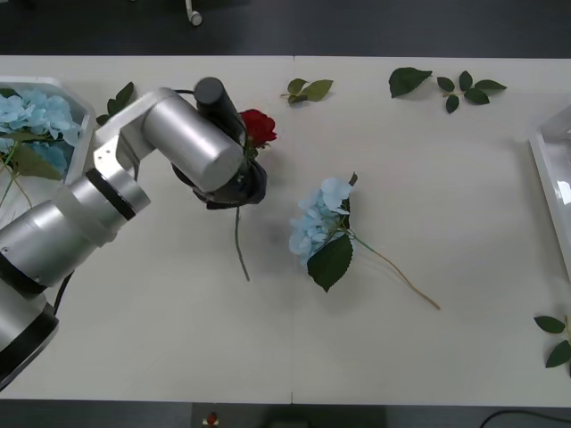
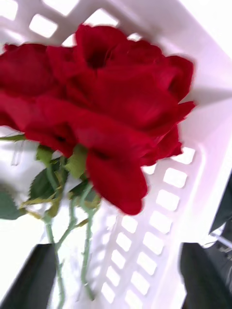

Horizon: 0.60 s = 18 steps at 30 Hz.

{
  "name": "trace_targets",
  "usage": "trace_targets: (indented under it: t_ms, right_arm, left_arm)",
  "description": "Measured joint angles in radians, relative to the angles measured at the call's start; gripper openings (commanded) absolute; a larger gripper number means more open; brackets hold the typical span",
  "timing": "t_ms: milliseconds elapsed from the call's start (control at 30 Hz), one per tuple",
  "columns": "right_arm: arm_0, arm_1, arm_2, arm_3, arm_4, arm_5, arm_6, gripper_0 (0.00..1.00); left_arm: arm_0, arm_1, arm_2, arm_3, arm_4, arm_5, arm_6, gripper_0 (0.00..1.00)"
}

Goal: Put the red flowers into the right box and the blue flowers into the left box

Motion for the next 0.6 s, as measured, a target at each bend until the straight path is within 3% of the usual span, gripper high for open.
trace_targets:
  t_ms: [167,300,600]
  right_arm:
    - [0.000,-0.004,0.000,-0.079,-0.098,0.086,0.004,0.96]
    - [0.003,-0.046,0.000,-0.243,-0.204,0.189,0.016,0.96]
    - [0.052,-0.169,0.000,-0.697,-0.419,0.259,0.072,0.97]
  left_arm:
    - [0.063,0.007,0.257,-0.087,0.101,0.108,-0.164,0.00]
    - [0.102,0.007,0.435,-0.143,0.186,0.182,-0.355,0.00]
    - [0.117,0.007,0.622,-0.153,0.467,0.219,-0.547,0.00]
